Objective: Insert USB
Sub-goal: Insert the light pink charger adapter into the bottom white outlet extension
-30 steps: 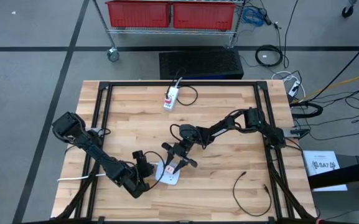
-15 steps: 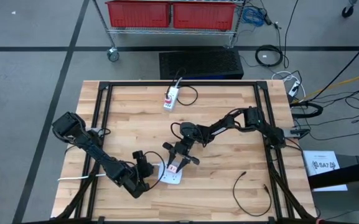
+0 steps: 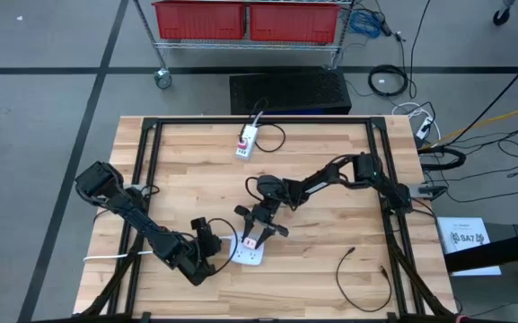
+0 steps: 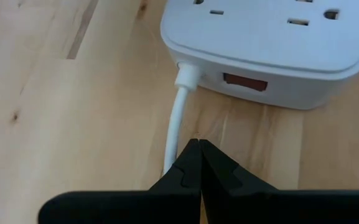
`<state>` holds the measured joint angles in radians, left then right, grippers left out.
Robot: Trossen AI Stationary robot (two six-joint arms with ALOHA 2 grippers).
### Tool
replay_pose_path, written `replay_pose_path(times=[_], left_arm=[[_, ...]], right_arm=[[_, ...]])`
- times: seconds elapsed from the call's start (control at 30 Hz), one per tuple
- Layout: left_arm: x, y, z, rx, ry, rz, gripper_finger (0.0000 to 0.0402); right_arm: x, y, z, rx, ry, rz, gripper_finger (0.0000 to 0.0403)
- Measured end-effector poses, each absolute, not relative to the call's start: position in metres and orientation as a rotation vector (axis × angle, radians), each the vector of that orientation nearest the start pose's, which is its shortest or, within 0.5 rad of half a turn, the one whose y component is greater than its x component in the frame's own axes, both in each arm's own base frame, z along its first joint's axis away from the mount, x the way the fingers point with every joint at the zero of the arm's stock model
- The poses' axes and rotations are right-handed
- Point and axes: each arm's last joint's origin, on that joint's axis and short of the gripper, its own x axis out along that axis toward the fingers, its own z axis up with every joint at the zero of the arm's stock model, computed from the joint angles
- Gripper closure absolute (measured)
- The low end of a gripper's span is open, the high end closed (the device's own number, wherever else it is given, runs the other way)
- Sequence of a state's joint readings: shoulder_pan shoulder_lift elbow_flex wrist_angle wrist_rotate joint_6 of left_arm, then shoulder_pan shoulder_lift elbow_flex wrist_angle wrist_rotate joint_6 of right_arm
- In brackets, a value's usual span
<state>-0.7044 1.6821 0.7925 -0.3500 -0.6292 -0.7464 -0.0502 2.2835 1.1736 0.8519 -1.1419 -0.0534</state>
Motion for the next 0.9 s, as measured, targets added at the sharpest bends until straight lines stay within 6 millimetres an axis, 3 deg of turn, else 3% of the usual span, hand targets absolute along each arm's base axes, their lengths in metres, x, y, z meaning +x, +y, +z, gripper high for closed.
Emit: replay_pose_path(times=[0.47, 0.9], left_arm=[[0.224, -0.168, 0.127, 0.069, 0.910, 0.285, 0.0402], [0.223, -0.176, 0.133, 0.004, 0.757, 0.360, 0.0402]], right_arm=[[0.432, -0.013, 0.089, 0.152, 0.243, 1.028, 0.0240], [0.426, -0.014, 0.140, 0.104, 0.348, 0.764, 0.0240]])
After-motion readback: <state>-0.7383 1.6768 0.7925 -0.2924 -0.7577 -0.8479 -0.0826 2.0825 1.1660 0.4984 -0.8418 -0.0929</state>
